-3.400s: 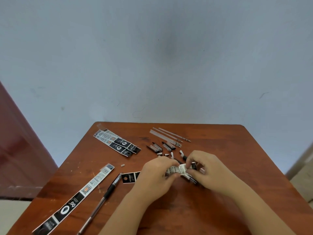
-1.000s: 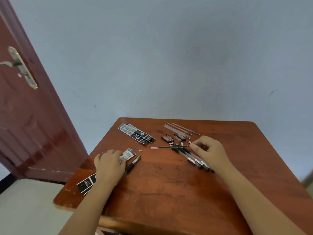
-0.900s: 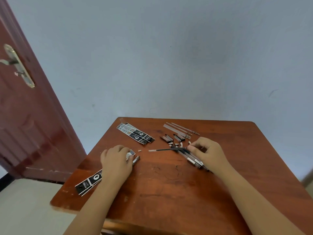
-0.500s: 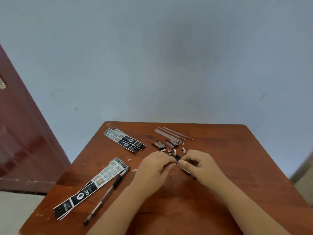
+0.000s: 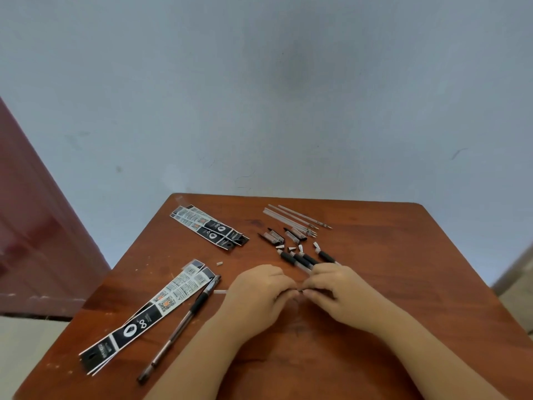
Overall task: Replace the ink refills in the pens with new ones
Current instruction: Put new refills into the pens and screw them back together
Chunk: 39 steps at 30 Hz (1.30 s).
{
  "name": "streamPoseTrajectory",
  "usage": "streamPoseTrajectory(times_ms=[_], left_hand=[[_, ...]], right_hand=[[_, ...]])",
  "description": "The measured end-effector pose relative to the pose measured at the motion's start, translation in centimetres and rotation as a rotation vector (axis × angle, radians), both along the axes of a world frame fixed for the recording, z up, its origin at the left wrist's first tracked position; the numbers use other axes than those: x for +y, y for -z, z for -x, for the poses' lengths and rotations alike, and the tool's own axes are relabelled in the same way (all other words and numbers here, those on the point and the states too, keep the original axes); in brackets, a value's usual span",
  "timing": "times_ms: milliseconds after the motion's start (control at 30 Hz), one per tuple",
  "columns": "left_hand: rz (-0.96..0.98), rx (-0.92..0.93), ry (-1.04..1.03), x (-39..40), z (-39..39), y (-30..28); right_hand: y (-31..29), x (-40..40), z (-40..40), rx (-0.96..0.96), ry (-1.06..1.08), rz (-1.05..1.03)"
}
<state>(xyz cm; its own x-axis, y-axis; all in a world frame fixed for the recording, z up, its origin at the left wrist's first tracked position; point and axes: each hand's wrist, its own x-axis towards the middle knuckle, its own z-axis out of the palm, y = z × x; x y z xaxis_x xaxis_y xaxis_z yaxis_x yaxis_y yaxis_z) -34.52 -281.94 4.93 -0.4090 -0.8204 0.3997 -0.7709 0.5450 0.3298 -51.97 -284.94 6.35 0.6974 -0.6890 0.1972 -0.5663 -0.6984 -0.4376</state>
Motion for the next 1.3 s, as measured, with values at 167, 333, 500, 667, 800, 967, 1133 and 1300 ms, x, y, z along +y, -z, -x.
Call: streamPoseTrajectory(times_ms=[167,333,500,667,800,967,1133,1300], left_hand=[[-0.087,0.099,0.026,0.1,-0.3,-0.5],[-0.066,0.174,-0.009,0.2,-0.2,-0.6],[-0.104,0.127,-0.15,0.0,-1.5,-1.5],[-0.05,0.189,-0.277,0.3,-1.3,-2.8],[0.006,0.186,-0.384,1.6,-3.4,-3.5],[0.019,0.17,-0.563,4.0,-7.7,-3.0],[-0.027,0.141,-0.652,5.9,-10.5,-2.2],[-0.041,0.122,-0.643,6.7,-12.4,-1.4]], right_hand=[[0.2,0.2,0.0,-0.085,-0.015,0.044],[0.5,0.3,-0.1,-0.097,-0.004,0.146],[-0.2,-0.7,0.8,-0.219,0.187,0.245],[0.4,-0.4,-0.3,-0.142,0.217,0.242],[-1.0,-0.3,-2.8,-0.043,0.172,0.215],[-1.7,-1.2,-8.1,0.068,0.183,0.101],[-0.6,-1.5,-12.4,0.094,0.311,0.059],[0.8,-1.4,-14.0,0.19,0.369,0.101]])
